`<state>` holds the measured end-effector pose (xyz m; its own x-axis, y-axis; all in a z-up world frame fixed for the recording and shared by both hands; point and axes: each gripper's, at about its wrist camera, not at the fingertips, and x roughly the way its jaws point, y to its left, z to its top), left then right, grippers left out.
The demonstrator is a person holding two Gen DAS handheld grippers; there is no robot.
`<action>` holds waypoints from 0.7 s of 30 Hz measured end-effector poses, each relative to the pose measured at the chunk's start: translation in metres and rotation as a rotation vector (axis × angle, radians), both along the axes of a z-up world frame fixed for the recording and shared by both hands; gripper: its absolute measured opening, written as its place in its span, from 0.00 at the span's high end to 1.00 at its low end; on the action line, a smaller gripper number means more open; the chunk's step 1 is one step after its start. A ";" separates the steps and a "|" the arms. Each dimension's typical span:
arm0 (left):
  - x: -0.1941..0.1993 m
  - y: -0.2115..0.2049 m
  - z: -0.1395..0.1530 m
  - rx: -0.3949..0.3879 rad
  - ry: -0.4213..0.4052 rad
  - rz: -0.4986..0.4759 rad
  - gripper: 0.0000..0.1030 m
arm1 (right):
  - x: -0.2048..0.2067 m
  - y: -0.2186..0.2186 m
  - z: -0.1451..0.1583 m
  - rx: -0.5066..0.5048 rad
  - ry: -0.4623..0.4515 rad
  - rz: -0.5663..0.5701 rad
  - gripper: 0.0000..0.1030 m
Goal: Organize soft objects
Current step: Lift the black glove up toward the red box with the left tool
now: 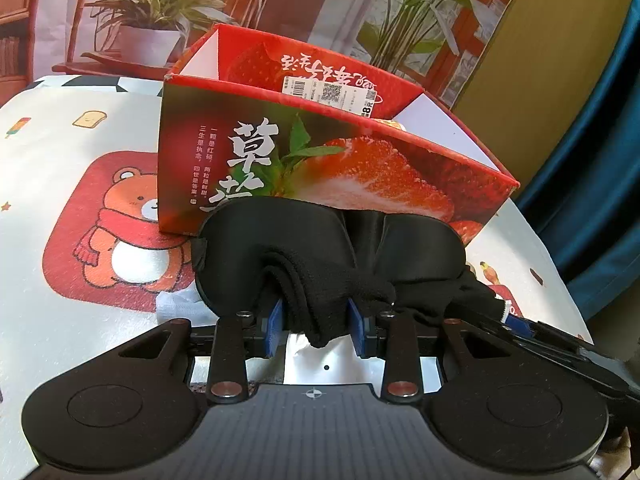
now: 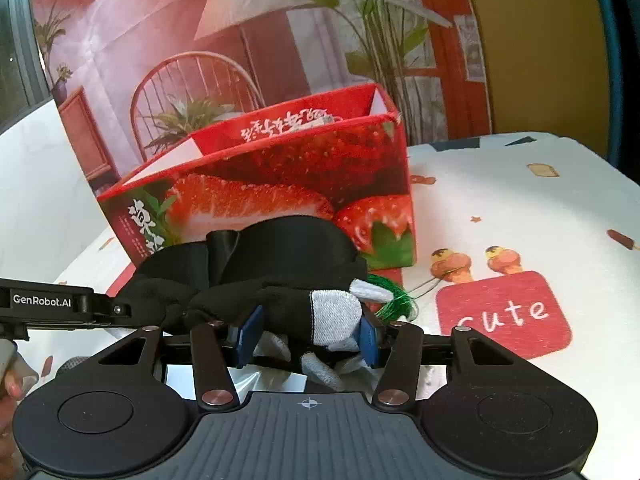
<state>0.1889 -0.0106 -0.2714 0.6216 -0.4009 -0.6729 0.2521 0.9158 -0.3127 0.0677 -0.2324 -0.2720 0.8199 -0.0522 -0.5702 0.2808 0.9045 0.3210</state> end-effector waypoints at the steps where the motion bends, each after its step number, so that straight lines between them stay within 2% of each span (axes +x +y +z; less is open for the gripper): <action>1: 0.001 0.000 -0.001 -0.002 -0.001 -0.002 0.65 | 0.002 -0.001 -0.001 0.005 0.003 0.002 0.54; 4: 0.002 -0.002 -0.001 0.002 -0.011 -0.006 0.68 | 0.008 -0.002 -0.002 0.023 0.012 0.012 0.55; 7: 0.001 -0.005 -0.001 0.008 -0.032 -0.022 0.80 | 0.011 -0.001 -0.002 0.025 0.013 0.026 0.63; 9: 0.000 -0.005 -0.001 0.004 -0.036 -0.026 0.82 | 0.013 0.000 -0.001 0.027 0.010 0.041 0.75; 11: 0.000 -0.005 -0.001 0.004 -0.036 -0.024 0.83 | 0.015 0.002 0.001 0.028 0.007 0.057 0.81; 16: -0.003 -0.003 0.003 0.002 -0.044 -0.013 0.86 | 0.016 0.003 0.003 0.034 0.001 0.067 0.84; 21: -0.010 -0.002 0.016 0.005 -0.093 -0.011 0.86 | 0.011 0.003 0.013 0.038 -0.043 0.070 0.86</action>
